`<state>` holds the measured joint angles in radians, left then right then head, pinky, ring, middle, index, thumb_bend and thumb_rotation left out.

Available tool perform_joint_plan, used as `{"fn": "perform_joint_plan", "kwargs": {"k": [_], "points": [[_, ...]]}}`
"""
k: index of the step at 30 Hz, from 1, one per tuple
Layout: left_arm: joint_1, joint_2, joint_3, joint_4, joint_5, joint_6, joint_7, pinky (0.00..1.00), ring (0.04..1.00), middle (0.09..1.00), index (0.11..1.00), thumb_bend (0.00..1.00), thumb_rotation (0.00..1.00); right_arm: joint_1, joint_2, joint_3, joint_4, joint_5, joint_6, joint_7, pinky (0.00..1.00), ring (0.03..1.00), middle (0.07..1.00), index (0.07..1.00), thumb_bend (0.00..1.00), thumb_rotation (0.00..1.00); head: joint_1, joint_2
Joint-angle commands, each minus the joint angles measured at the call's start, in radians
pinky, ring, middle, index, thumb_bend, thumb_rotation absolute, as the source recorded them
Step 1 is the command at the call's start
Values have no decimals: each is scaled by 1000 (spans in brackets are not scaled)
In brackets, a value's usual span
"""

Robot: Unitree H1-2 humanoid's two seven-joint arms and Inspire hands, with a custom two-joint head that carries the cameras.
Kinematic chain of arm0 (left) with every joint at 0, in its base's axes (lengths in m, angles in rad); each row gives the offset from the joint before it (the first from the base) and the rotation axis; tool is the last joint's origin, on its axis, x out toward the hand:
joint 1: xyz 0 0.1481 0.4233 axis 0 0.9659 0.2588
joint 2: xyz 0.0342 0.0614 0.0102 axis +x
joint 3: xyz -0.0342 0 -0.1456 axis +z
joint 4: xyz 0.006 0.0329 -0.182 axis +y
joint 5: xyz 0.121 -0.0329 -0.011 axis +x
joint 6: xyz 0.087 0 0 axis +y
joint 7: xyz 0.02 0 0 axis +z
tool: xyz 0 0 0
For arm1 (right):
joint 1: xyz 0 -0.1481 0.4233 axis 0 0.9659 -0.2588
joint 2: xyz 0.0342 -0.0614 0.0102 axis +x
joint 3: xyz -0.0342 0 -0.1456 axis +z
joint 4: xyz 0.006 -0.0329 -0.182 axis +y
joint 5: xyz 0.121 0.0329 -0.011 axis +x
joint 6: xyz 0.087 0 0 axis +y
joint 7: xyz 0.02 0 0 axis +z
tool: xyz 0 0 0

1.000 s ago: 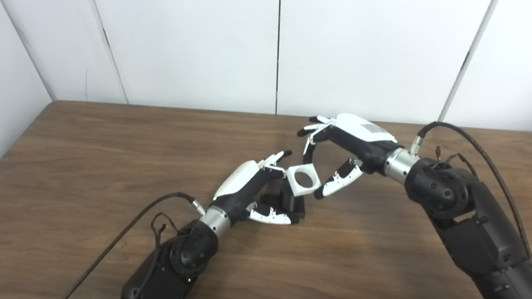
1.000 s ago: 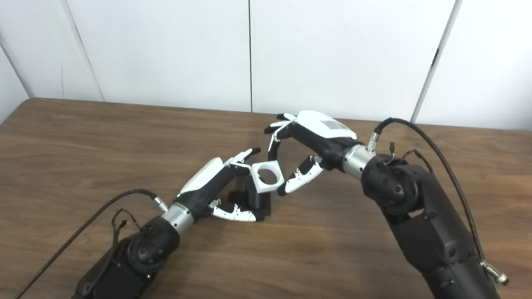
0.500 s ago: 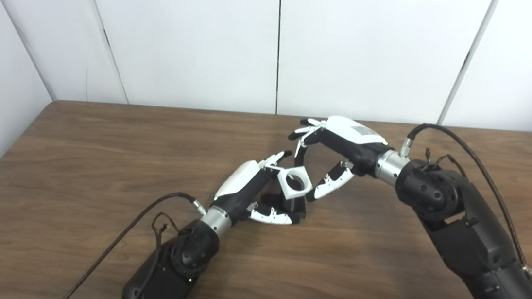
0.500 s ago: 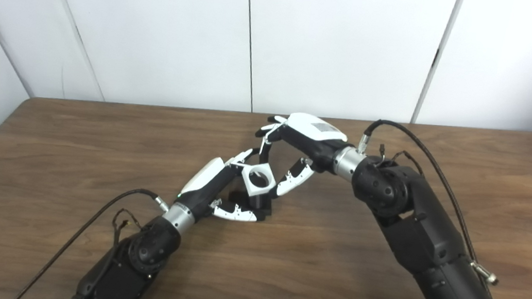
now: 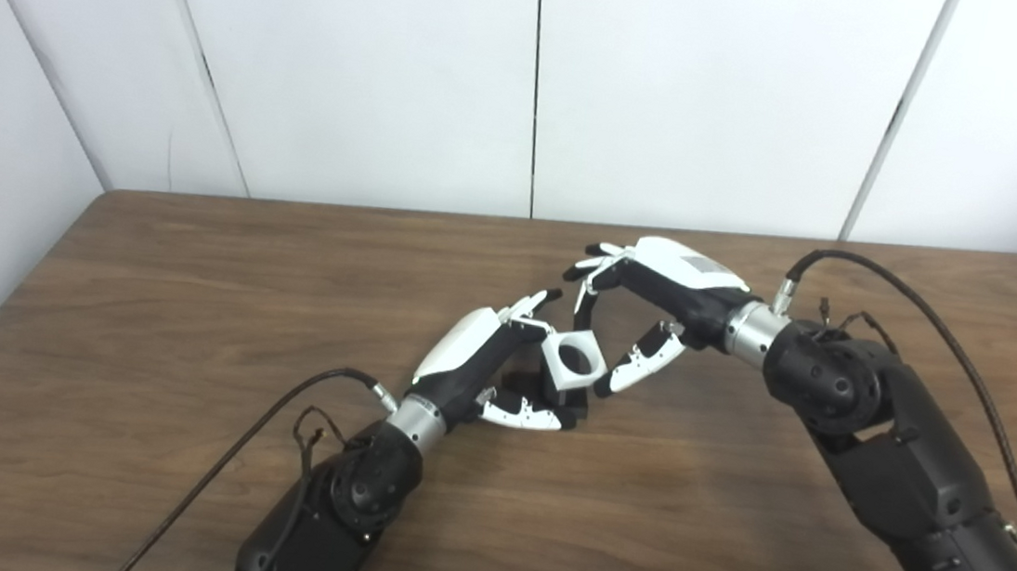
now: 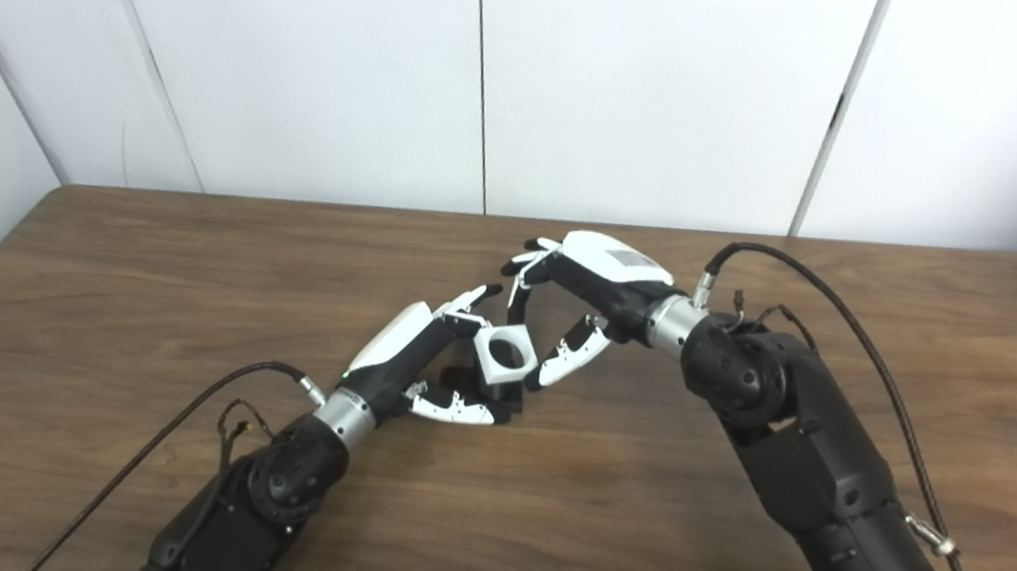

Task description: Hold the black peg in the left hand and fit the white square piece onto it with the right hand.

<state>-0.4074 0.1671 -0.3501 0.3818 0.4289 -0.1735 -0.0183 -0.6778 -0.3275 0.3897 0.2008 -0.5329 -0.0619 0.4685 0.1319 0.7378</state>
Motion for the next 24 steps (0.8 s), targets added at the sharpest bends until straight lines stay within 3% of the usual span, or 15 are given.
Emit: {"fn": "perform_joint_plan", "kwargs": {"k": [1, 24], "points": [[5, 15, -13, -2, 26, 13, -31, 1000, 1000, 1000, 492, 523, 74, -48, -3, -6, -11, 5, -37, -19, 1000, 979, 868, 481, 522, 141, 2, 1], [1, 1, -22, 2, 29, 24, -34, 1000, 1000, 1000, 493, 523, 74, -56, 35, 8, -26, -8, -25, -12, 1000, 980, 866, 481, 521, 144, 13, 6]]}}
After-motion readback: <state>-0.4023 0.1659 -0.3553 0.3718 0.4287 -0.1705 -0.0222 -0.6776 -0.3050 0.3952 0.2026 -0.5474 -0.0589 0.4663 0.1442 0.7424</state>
